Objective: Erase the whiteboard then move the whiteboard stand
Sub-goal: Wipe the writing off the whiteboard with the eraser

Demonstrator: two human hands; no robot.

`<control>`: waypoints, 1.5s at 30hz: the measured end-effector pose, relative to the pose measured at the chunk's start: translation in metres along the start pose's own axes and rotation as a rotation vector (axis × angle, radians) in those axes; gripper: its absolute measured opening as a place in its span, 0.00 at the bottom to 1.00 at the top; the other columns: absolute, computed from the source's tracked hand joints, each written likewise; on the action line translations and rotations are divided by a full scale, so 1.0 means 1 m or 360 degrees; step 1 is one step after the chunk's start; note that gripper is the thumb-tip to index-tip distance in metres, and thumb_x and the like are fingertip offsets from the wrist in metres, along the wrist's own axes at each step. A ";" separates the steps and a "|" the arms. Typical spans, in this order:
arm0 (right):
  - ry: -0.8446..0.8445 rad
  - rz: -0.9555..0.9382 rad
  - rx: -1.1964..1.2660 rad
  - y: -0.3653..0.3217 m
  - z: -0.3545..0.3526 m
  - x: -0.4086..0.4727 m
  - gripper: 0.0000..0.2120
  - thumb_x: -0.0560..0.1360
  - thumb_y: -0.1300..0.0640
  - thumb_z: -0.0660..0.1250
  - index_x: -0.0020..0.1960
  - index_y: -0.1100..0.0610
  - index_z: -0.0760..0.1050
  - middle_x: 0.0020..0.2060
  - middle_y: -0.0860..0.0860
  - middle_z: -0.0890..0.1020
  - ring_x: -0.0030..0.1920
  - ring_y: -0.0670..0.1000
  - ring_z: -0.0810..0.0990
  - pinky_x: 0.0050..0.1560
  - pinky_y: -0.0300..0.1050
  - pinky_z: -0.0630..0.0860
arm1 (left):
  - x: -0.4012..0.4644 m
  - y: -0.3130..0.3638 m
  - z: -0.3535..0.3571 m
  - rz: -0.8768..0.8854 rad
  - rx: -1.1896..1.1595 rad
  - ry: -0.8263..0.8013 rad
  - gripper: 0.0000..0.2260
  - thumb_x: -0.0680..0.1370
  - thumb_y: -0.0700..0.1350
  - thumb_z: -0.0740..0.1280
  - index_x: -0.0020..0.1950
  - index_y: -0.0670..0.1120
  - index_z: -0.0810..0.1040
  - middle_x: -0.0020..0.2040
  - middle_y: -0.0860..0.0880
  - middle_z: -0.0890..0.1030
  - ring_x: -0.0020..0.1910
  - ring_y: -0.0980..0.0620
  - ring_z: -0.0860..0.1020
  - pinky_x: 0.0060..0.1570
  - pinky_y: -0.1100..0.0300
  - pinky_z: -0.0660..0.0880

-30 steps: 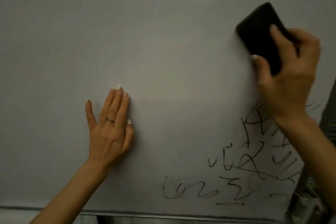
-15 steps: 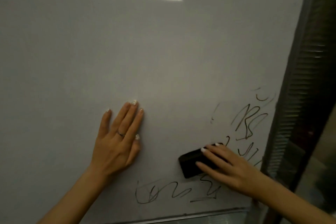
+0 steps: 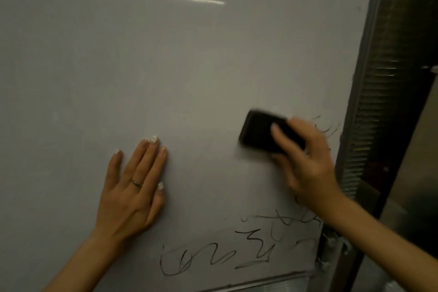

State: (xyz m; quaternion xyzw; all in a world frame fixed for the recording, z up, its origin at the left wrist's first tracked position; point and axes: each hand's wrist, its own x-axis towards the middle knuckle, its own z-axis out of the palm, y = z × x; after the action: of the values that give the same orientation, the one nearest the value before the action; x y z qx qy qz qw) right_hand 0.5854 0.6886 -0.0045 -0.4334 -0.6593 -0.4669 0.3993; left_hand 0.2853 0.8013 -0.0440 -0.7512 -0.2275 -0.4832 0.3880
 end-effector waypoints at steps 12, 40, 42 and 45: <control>-0.0352 -0.0540 -0.0246 0.060 -0.037 -0.024 0.16 0.81 0.62 0.59 0.68 0.60 0.66 0.65 0.64 0.66 0.66 0.62 0.68 0.75 0.50 0.58 | 0.000 0.002 0.001 0.0015 0.0005 0.0010 0.25 0.79 0.44 0.53 0.76 0.41 0.57 0.78 0.45 0.53 0.76 0.47 0.55 0.72 0.45 0.51; -0.0079 0.0074 -0.0284 0.077 -0.038 0.026 0.23 0.77 0.62 0.64 0.71 0.61 0.65 0.66 0.60 0.64 0.66 0.62 0.66 0.69 0.54 0.66 | 0.000 0.000 0.007 0.0018 -0.0016 0.0048 0.23 0.79 0.43 0.54 0.74 0.38 0.61 0.78 0.44 0.54 0.76 0.45 0.55 0.73 0.44 0.50; 0.0036 0.0246 -0.0215 0.059 -0.027 0.011 0.23 0.77 0.62 0.65 0.70 0.60 0.65 0.66 0.58 0.63 0.66 0.60 0.65 0.68 0.55 0.67 | -0.001 0.000 0.007 0.0016 -0.0020 0.0055 0.23 0.79 0.43 0.54 0.74 0.38 0.60 0.78 0.44 0.54 0.76 0.45 0.56 0.73 0.44 0.50; 0.0020 0.0287 -0.0115 0.026 -0.009 -0.037 0.23 0.75 0.64 0.65 0.69 0.60 0.65 0.65 0.59 0.63 0.66 0.62 0.65 0.68 0.58 0.66 | -0.002 -0.001 0.007 0.0008 -0.0020 0.0053 0.24 0.79 0.43 0.54 0.75 0.39 0.60 0.77 0.44 0.55 0.75 0.45 0.56 0.72 0.43 0.51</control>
State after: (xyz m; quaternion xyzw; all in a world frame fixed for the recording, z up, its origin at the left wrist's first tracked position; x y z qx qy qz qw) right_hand 0.6223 0.6773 -0.0298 -0.5021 -0.5979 -0.4553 0.4279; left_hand 0.2875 0.8078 -0.0470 -0.7461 -0.2160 -0.4960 0.3881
